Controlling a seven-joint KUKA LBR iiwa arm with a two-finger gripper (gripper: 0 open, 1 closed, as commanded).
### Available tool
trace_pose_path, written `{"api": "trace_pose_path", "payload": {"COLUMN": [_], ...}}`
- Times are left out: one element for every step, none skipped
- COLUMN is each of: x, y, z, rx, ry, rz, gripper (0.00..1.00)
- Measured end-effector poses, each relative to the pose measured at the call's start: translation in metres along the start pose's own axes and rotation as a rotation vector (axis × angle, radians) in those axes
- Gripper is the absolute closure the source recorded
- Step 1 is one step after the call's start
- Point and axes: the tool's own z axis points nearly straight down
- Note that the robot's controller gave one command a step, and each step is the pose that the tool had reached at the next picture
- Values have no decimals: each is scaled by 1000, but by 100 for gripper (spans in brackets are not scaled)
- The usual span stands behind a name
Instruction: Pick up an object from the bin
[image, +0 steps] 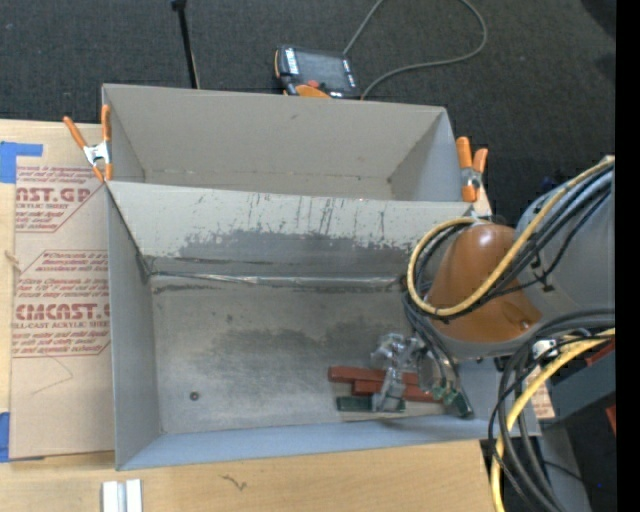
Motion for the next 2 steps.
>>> {"api": "trace_pose_path", "payload": {"x": [-9,-16], "y": [4,-47], "z": [-121,-217], "rx": [-1,2], "ry": [-8,-7], "rz": [9,-252], "gripper": [100,100]}}
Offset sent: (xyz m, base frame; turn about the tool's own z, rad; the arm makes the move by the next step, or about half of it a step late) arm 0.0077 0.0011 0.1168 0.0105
